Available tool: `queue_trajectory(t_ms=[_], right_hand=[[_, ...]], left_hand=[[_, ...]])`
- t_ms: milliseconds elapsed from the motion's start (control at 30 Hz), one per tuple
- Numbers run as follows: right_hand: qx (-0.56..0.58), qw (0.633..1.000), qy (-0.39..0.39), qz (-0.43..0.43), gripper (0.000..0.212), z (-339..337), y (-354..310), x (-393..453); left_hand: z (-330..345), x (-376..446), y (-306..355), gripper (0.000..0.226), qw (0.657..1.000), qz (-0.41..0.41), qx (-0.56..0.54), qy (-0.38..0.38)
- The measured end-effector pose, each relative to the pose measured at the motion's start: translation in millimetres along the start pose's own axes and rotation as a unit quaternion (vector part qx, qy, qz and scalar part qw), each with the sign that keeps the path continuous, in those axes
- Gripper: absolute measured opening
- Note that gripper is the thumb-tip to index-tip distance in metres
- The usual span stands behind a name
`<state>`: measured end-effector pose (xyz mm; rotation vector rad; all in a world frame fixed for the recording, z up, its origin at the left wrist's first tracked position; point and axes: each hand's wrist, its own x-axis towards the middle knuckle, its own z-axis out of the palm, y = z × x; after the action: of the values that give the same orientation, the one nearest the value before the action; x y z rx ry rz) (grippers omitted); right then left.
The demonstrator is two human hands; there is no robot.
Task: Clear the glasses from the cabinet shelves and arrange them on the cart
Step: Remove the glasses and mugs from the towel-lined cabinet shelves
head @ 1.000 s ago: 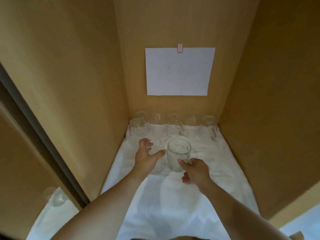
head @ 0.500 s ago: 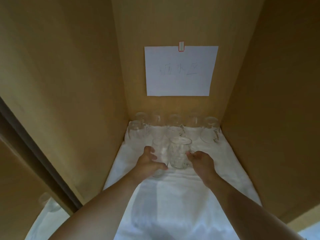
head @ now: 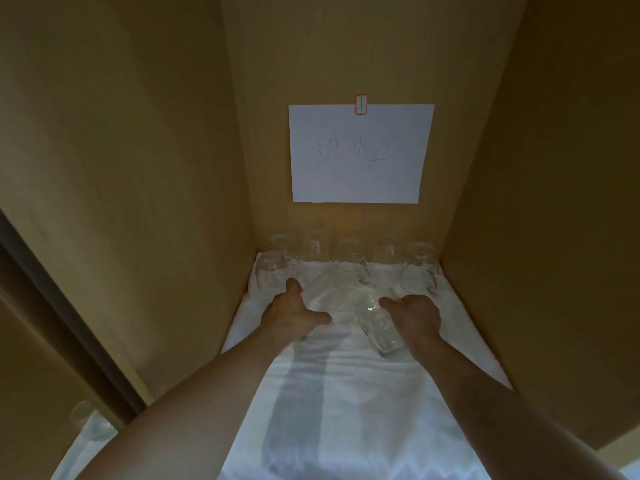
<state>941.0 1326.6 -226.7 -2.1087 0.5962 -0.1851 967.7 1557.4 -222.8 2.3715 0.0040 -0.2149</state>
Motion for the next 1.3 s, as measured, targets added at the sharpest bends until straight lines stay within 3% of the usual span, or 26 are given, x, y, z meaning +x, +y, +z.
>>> queue_trajectory(t_ms=[233, 400, 500, 700, 800, 900, 1000, 1167, 1300], right_hand=[[-0.077, 0.996, -0.035, -0.001, 0.041, -1, 2, 13], [-0.094, 0.995, -0.032, -0.028, 0.037, 3, 4, 19], [-0.032, 0.999, -0.032, -0.011, 0.047, 4, 12, 22], [-0.069, 0.991, -0.110, -0.018, 0.060, 0, 20, 30], [-0.078, 0.979, -0.188, 0.004, 0.079, -11, 14, 34], [-0.123, 0.959, -0.257, 0.010, 0.084, -15, 10, 34], [-0.141, 0.958, -0.248, -0.002, 0.078, -12, 7, 32], [-0.074, 0.969, -0.235, 0.006, 0.059, -9, 3, 34], [-0.042, 0.972, -0.232, 0.007, 0.078, 0, 0, 38]], left_hand=[[-4, 7, 21, 0.087, 0.974, 0.037, 0.225, 0.003], [0, 16, 33, 0.082, 0.933, 0.069, 0.353, 0.004], [5, 21, 34, 0.073, 0.917, 0.118, 0.380, 0.033], [7, 39, 37, 0.065, 0.879, 0.179, 0.435, 0.079], [6, 47, 38, 0.065, 0.871, 0.189, 0.446, 0.088], [6, 54, 37, 0.066, 0.873, 0.199, 0.435, 0.091], [6, 60, 34, 0.071, 0.873, 0.217, 0.424, 0.100], [3, 71, 25, 0.087, 0.896, 0.245, 0.358, 0.090], [0, 77, 21, 0.097, 0.916, 0.252, 0.307, 0.053]])
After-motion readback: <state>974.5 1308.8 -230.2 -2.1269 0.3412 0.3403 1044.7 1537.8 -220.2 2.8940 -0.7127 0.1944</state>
